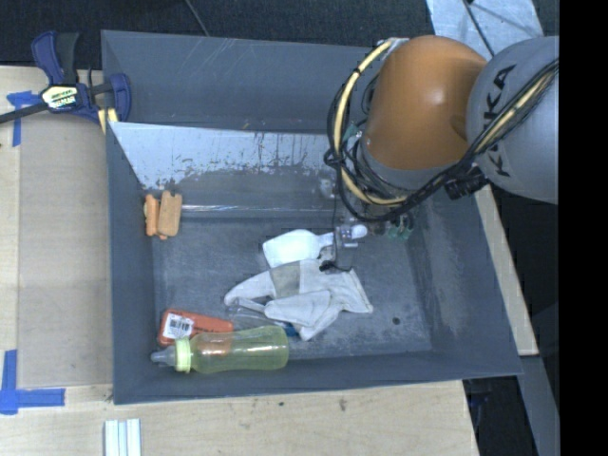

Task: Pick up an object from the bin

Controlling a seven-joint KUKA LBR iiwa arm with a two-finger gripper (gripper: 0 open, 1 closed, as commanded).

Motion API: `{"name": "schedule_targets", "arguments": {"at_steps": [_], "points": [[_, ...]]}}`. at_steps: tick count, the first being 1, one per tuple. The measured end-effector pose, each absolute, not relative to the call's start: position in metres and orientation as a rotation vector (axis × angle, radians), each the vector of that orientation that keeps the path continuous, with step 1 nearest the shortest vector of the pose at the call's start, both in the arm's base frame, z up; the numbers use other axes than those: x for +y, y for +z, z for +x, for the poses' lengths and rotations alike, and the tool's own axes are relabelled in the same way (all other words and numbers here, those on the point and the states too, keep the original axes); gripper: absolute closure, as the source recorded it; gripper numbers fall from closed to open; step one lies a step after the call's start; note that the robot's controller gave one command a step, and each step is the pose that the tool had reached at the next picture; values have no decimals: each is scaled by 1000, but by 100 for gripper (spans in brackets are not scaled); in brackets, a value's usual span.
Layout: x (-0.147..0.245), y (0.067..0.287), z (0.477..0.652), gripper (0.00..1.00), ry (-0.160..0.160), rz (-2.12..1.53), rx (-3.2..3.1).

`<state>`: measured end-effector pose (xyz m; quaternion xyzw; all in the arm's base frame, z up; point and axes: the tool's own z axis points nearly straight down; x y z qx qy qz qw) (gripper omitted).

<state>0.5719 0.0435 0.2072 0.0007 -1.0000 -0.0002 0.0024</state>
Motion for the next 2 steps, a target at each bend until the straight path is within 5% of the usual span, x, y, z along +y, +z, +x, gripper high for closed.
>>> {"name": "schedule_targets", "arguments": {"at_steps": [1,2], "points": [[43,212,574,0,-1,1,-3145],[10,168,582,0,-1,-18,-3148]]}}
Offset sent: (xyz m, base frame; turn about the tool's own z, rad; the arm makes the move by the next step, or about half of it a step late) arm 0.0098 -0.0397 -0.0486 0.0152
